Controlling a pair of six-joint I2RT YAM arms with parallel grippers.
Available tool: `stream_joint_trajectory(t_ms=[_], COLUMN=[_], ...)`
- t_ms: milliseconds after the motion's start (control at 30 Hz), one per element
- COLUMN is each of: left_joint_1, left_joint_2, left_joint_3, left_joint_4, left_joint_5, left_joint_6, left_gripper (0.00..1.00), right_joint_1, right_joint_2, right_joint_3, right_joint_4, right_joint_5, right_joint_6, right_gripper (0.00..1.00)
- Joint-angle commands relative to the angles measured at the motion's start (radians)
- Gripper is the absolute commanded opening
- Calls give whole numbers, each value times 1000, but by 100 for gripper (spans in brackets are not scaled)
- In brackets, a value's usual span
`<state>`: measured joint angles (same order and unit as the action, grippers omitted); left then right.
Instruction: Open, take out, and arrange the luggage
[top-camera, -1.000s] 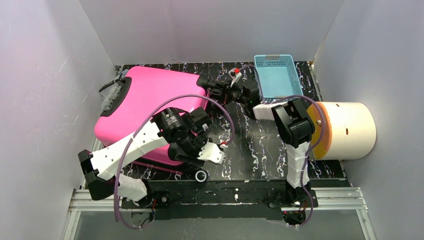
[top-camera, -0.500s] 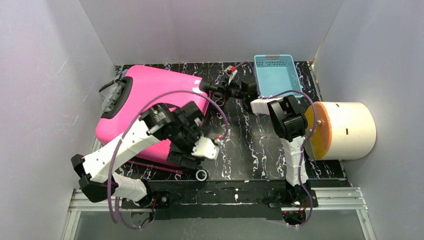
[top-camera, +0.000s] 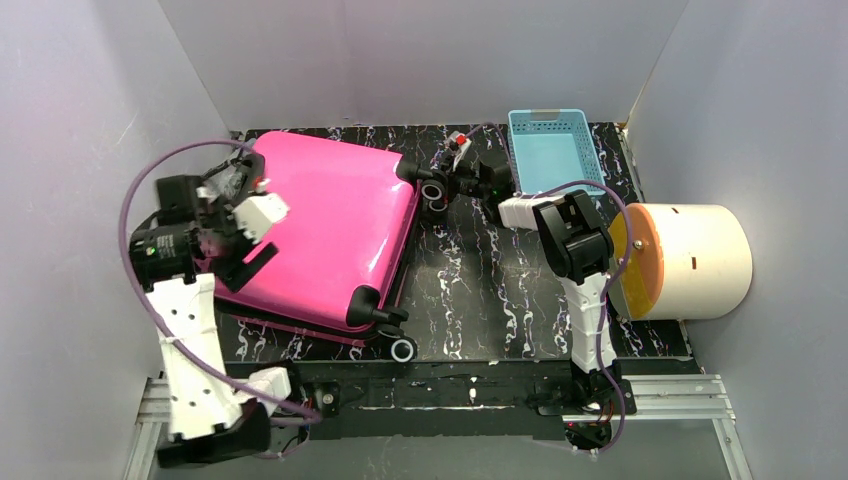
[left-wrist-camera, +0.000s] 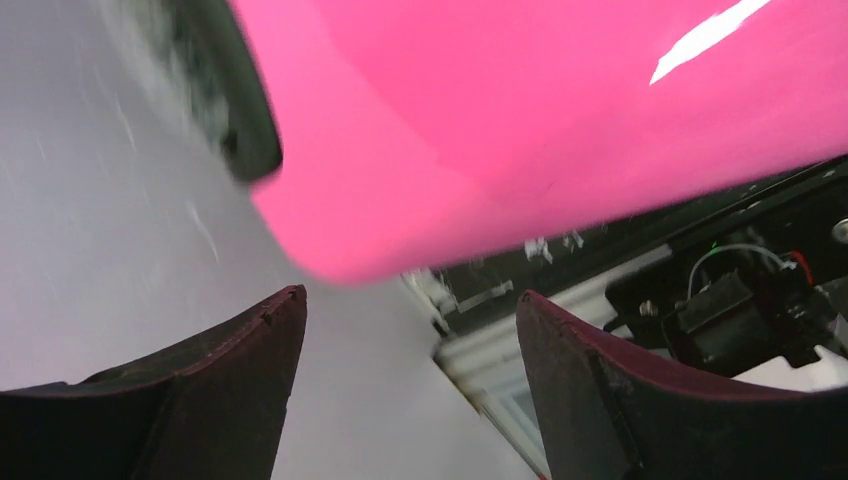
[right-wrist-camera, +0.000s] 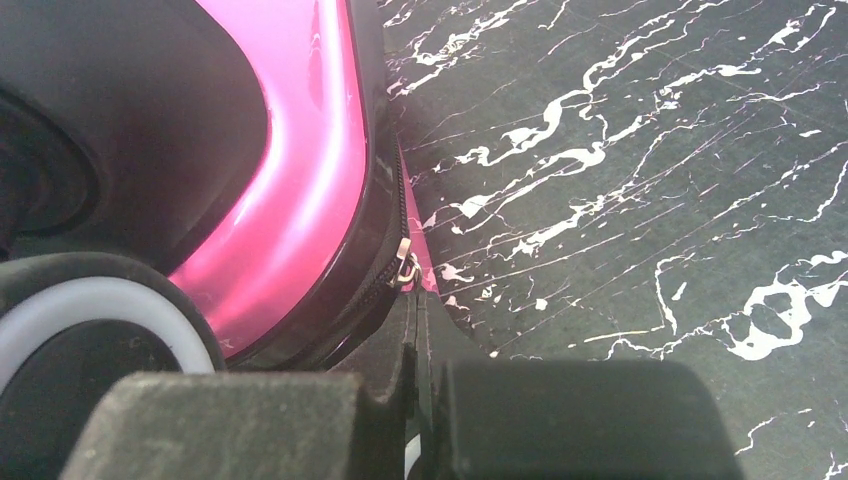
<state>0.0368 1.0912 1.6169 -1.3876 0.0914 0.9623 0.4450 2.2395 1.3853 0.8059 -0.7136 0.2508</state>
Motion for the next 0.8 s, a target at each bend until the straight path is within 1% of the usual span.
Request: stream_joint_trajectory(t_ms=[0,67,133,200,233,267,333,400,467,567,700,767], left_joint_1=[445,647,808,883,892,893,873,845,841,818,697,624], left_joint_2=[-44,-14,27,44,42,25,-4,-5,27,83,68,64], left_joint_3=[-89,-94,-119,-215,-278,-358,-491,-576,-609,-616,-690,-705], left_joint_4=[-18,-41,-50,11,59,124,322,477,589,695,859,909], left_joint_5=[97,189,224,223,218,221,233,214,226,249,215,215], left_joint_6=[220,307,374,382,374,359,292,232,175,114,83,62], left_gripper=[69,64,60,59,60,62,68,70,70,70,72,73], right_joint_1=[60,62,65,67,69,71,76,85,101,131,160,174], right_joint_2=[1,0,-4,-10,-13,-16,-31,-57,-90,-144,-231,-275], right_joint_3=[38,33,21,10,6,4,-3,-21,-48,-107,-218,-281], right_joint_4=[-13,-10,-5,8,11,12,10,8,6,20,77,88], right_joint_5=[14,18,28,32,31,31,21,20,17,17,37,58], right_joint_6=[-27,-19,-18,-18,-18,-18,-24,-42,-72,-101,-110,-121], right_gripper=[1,1,1,1,1,1,1,1,1,1,1,1])
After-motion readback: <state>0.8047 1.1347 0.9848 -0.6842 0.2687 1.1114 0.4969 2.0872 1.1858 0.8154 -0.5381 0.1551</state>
